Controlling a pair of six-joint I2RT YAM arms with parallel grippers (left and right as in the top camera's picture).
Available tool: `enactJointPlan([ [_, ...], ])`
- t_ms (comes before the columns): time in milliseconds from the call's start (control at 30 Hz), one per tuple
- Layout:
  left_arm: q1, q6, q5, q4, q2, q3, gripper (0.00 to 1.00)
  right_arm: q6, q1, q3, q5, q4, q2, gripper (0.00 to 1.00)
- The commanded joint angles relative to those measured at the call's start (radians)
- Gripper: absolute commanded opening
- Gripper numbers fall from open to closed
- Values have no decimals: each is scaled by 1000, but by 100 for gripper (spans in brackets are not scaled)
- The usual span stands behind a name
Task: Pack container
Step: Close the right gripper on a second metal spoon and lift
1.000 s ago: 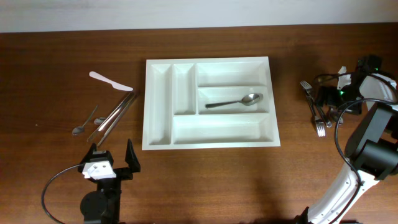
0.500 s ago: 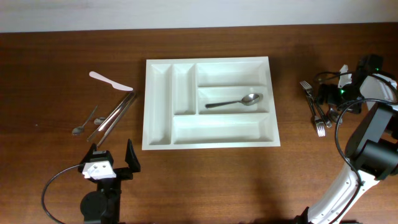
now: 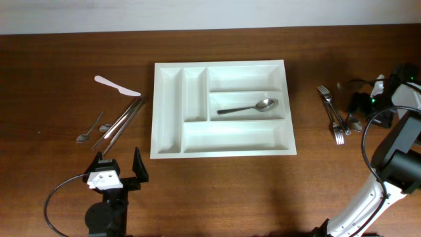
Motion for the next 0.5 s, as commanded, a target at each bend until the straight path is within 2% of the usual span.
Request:
enactJointPlan([
  [0,5,-5,11,0,-6,-5,99,23,-6,-9,4,-19,45,88],
  [200,5,-5,11,0,-6,-5,99,22,12,-10,-18,-34,45,82],
  [333,5,-5,11,0,-6,-5,99,22,35,-26,-18,-32,45,72],
  [367,5,-5,11,0,-6,-5,99,22,51,-37,-18,-26,45,66],
  [467,5,-5,11,0,-6,-5,99,23,71,-53,-18,-22,45,61],
])
